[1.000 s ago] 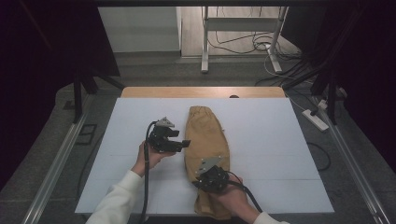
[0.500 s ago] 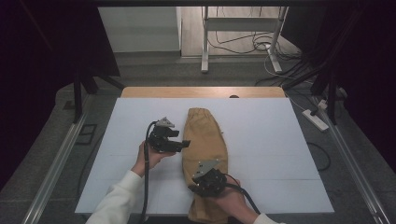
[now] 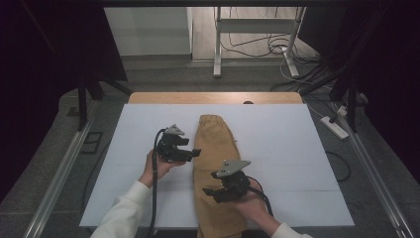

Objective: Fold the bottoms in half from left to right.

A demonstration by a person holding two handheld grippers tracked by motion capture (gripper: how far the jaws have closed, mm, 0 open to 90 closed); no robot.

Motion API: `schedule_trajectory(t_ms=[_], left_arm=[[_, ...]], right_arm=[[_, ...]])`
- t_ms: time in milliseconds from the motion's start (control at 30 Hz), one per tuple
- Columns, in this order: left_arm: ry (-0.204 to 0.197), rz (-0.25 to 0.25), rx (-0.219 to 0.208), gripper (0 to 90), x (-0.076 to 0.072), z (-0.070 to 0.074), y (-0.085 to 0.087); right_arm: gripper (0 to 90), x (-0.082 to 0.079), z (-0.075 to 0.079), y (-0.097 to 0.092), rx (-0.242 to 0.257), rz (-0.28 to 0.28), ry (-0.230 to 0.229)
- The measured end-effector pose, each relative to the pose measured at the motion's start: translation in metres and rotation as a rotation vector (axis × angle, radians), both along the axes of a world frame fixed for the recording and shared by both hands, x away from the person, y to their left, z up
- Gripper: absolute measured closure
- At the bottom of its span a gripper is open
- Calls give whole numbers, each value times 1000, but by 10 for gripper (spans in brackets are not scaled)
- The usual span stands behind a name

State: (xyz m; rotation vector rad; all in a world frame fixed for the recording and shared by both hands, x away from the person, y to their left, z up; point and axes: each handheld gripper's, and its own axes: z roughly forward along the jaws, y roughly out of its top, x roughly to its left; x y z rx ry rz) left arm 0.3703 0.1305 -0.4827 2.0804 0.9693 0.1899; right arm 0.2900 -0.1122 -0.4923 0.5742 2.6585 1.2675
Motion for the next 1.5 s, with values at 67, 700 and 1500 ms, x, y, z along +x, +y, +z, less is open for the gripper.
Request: schedule_trajectory(t_ms=[67, 700, 1500], left_arm=[[1, -1, 1, 289, 0, 0, 0], [9, -1, 2, 287, 2, -3, 0], [7, 9, 4, 287, 7, -5, 0]], right_arm=[[379, 3, 1, -3, 6, -9, 8], [358, 38, -4, -31, 5, -85, 28], [337, 70, -9, -39, -3, -165, 31]])
